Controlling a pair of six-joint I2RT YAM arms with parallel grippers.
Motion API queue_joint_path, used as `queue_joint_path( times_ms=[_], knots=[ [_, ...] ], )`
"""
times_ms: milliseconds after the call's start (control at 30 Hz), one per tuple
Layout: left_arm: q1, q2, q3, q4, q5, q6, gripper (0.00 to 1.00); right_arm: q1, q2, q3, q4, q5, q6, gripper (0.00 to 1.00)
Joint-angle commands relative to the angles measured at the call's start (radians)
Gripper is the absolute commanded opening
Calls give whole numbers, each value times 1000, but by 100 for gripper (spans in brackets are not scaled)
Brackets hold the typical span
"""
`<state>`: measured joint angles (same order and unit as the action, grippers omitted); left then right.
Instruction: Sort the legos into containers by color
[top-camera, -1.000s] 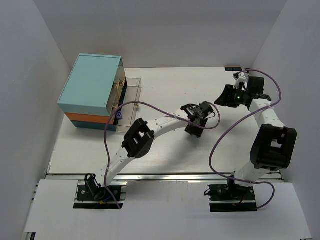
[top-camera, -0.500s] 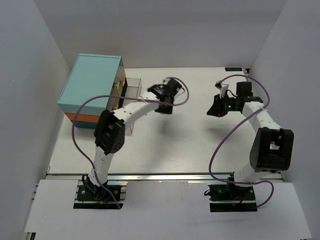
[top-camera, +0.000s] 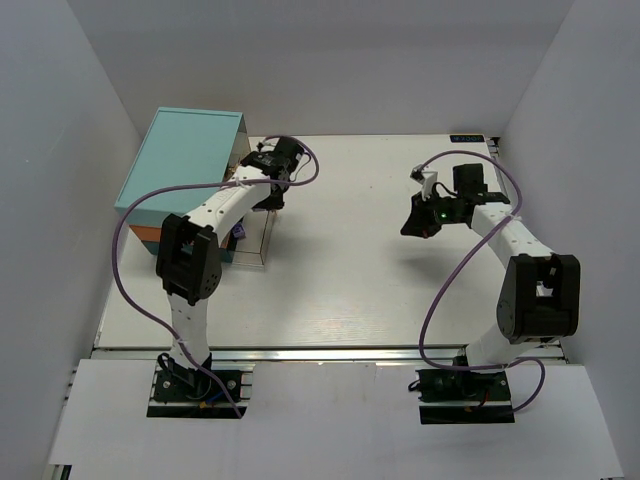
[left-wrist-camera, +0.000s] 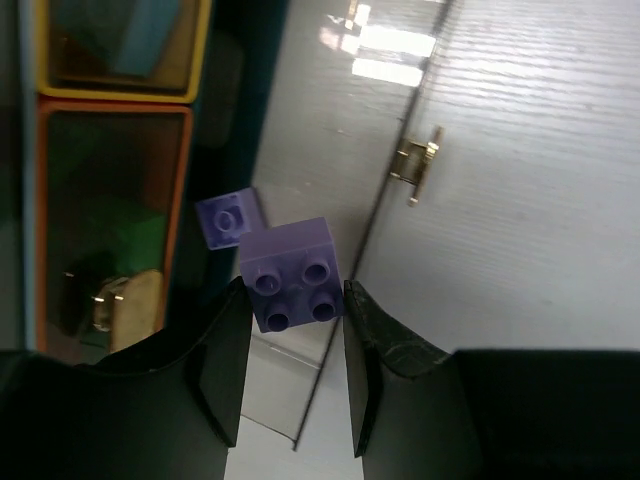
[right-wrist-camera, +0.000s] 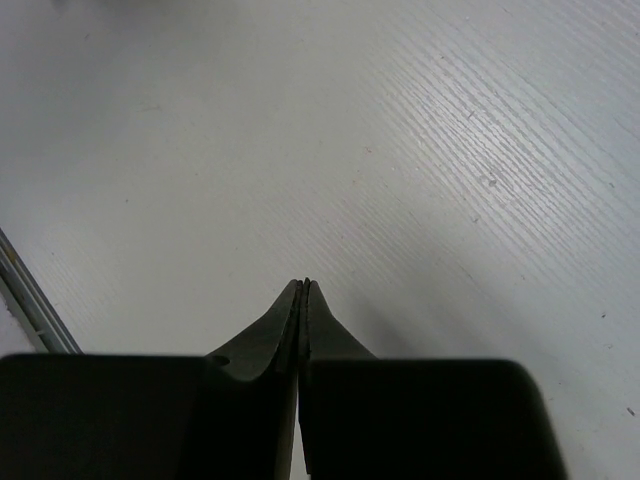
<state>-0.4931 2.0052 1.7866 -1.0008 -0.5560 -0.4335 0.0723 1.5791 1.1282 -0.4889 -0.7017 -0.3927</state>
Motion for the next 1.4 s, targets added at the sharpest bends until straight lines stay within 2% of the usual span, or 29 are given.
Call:
queue_joint_path(
  times_ms=[0,67,133,167,200,233,333,467,533,567,600,633,667,700,733,767,867,1000,1067,1167,1200,1267,1300,1367],
  knots=[
    [39,-33,20,-5,-56,27,9,18,9,-10,4,22,-15,0],
    [51,-25,28,-12,-53,32,12,29,15,-5,1,33,-26,0],
    [60,-22,28,-10,-47,38,29,52,22,-4,-7,45,-50,5],
    [73,-25,28,-13,-44,39,37,58,27,5,-10,45,-61,10],
    [73,-25,28,-13,-38,44,50,78,42,15,-13,44,-70,13],
    [73,-28,27,-13,-32,45,55,84,53,25,-19,41,-78,15],
    [82,-43,36,-13,-7,49,65,127,107,88,-34,34,-95,17],
    [82,-86,43,5,33,50,69,205,199,197,-22,44,-83,15],
    [82,-105,46,7,60,50,67,251,269,289,-22,50,-49,14],
    [82,-127,48,7,77,49,60,262,295,324,-22,50,-29,10],
    [82,-144,37,16,106,62,49,276,344,355,-14,48,18,8],
    [82,-164,21,59,202,76,21,290,367,419,-2,51,50,5],
    [82,-187,-5,91,261,87,13,302,389,447,12,53,92,0],
    [82,-233,-76,170,406,113,8,310,436,505,39,62,182,0],
    [82,-253,-114,204,407,121,8,310,455,534,50,79,222,0],
    [82,-267,-148,230,506,121,8,316,469,551,67,97,254,0],
    [82,-273,-251,324,676,124,11,330,464,553,111,182,276,0],
    [82,-192,-268,386,736,136,14,311,449,532,105,261,275,0],
    [73,-106,-198,358,700,145,14,304,432,510,98,284,261,0],
    [53,13,-77,301,526,188,14,287,400,478,107,301,275,0],
    [53,39,-49,279,428,187,15,276,391,454,110,301,278,0],
    [53,105,23,255,336,191,15,273,365,424,118,301,281,0],
    [53,124,49,233,247,197,17,267,358,404,119,301,282,0],
    [53,159,95,212,164,199,24,259,340,387,121,301,281,0]
  ],
)
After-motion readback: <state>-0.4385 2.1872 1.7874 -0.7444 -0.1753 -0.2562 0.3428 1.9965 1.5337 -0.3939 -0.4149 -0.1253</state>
